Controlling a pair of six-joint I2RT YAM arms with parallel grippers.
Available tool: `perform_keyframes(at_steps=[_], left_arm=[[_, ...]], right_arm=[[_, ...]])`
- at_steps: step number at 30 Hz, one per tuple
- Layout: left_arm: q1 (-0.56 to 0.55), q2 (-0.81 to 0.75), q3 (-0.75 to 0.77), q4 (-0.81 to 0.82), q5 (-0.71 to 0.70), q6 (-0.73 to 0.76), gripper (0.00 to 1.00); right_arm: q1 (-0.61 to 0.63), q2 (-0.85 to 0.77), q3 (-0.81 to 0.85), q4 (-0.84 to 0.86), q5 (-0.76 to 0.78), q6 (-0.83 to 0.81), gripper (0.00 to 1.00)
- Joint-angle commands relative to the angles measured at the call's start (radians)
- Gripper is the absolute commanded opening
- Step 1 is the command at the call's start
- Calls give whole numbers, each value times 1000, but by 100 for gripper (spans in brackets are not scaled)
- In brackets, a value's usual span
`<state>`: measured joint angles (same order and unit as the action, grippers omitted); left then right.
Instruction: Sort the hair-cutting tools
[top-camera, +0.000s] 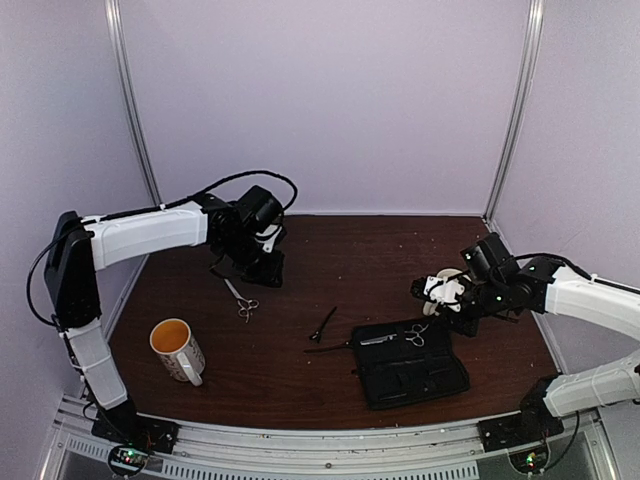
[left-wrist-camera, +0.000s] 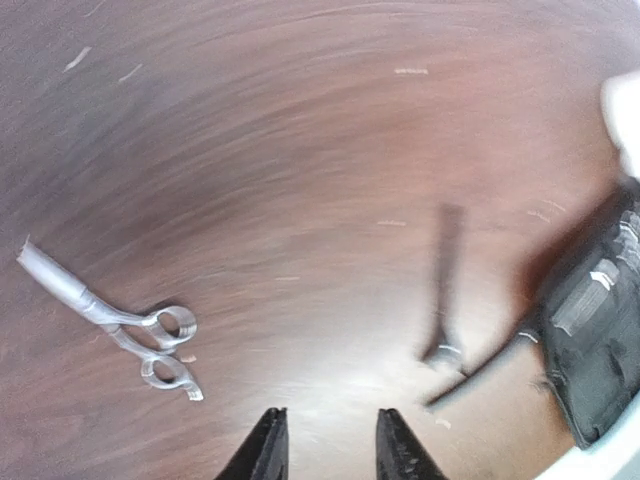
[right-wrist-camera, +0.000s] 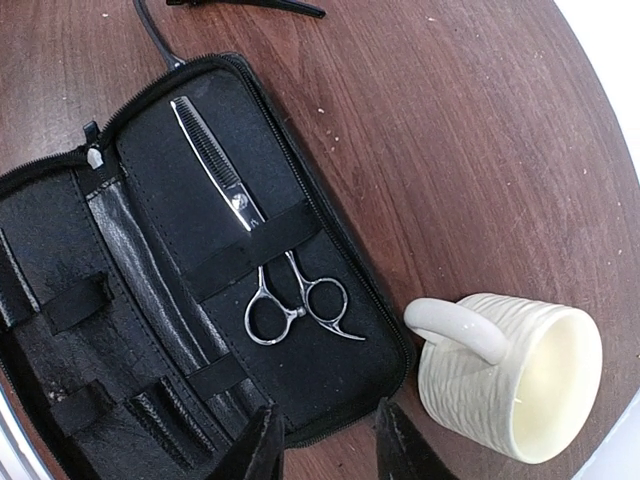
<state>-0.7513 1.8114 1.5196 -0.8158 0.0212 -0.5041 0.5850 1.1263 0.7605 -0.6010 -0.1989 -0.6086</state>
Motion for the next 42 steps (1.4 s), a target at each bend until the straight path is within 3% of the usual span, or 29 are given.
perform_keyframes(at_steps=[1,9,25,31,38,42], left_arm=[[67,65,-61,20,-111,-149,28],[119,157,-14,31,-70,-170,39],[159,234,-26,82,-44,-184,33],[160,252,-36,87,-32,-196,27],[161,269,-47,86,-37,-198,27],[160,272,-58,80,-23,-206,22]], right_arm=[[8,-17,14,30,27,29,33],[16,-42,-3,27,26,23,33],[32,-32,-10,28,43,10,33],[32,-25,-13,23,42,10,33],[34,-22,-13,21,41,7,33],[35,-22,-14,20,41,7,33]])
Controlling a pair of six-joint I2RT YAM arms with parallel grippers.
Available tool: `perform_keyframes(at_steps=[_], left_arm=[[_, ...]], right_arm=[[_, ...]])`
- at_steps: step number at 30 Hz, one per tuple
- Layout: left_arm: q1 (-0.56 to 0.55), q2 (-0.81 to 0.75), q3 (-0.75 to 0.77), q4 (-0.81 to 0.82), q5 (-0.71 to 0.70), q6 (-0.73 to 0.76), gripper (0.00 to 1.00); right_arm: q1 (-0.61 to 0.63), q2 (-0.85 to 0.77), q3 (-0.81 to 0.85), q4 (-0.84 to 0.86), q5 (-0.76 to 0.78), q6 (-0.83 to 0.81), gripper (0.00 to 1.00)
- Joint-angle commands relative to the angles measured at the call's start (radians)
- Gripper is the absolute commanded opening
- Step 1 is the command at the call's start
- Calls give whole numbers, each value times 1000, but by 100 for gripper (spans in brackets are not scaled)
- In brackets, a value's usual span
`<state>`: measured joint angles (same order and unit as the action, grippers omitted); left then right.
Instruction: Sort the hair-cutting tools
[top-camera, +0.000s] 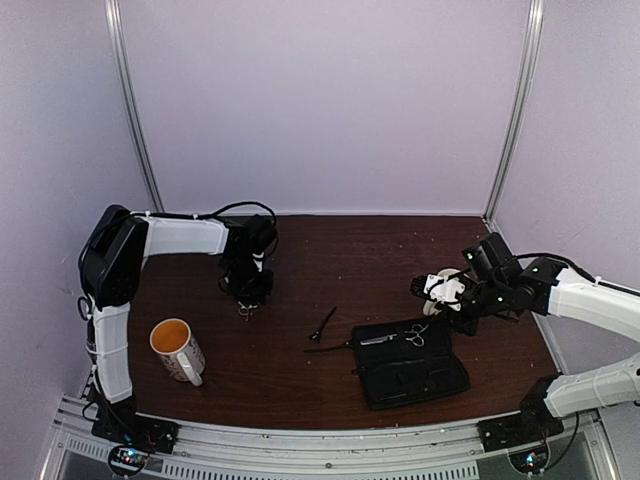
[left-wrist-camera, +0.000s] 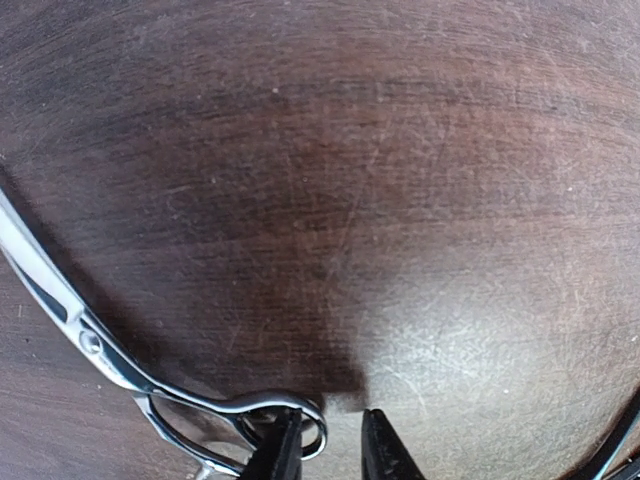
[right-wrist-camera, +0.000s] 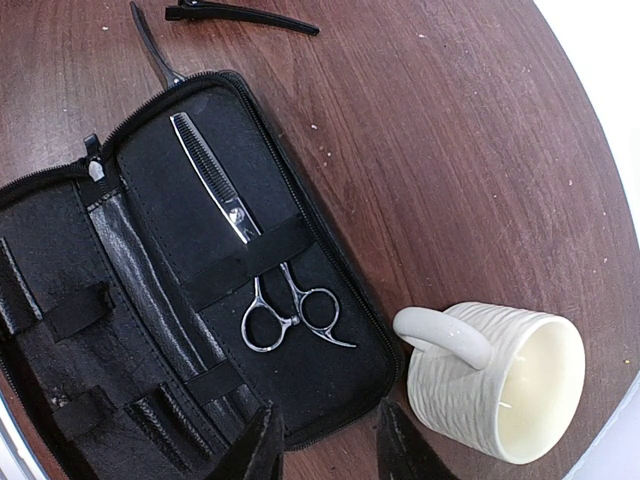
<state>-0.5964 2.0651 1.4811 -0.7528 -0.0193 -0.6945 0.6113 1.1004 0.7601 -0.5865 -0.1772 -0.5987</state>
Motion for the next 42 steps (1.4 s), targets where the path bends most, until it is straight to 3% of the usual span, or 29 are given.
perform_keyframes(at_steps=[1,9,13,20,24,25,28,30,33,42], left_arm=[[5,12,-26,18,21,-20,21],[-11,-41,-54,-11,2,0,10],[-61,-67,-11,-62,-45,107,0],[-181,-123,60,-154,-118,299,0],[-184,-150,51,-220,-177,234,0],[-169,-156,41,-231,-193,202,1],[-97,-177,-15,-225,-208,96,31],[-57,-199,-67,-164,-191,63,40],[-6,-189,-88,-85,-135,43,40],[46,-88,-54,-54,-87,25,32]], right_arm=[[8,3,-13,5,19,-3,33],[11,-5,-14,1,19,-3,33],[11,-7,-15,0,19,-1,33],[14,6,-11,-1,17,5,33],[15,17,-5,0,16,9,33],[15,19,-4,0,16,10,33],[16,21,-5,-1,18,8,33],[18,21,-4,1,20,8,33],[18,20,-8,1,22,5,33],[18,5,-19,6,40,1,33]])
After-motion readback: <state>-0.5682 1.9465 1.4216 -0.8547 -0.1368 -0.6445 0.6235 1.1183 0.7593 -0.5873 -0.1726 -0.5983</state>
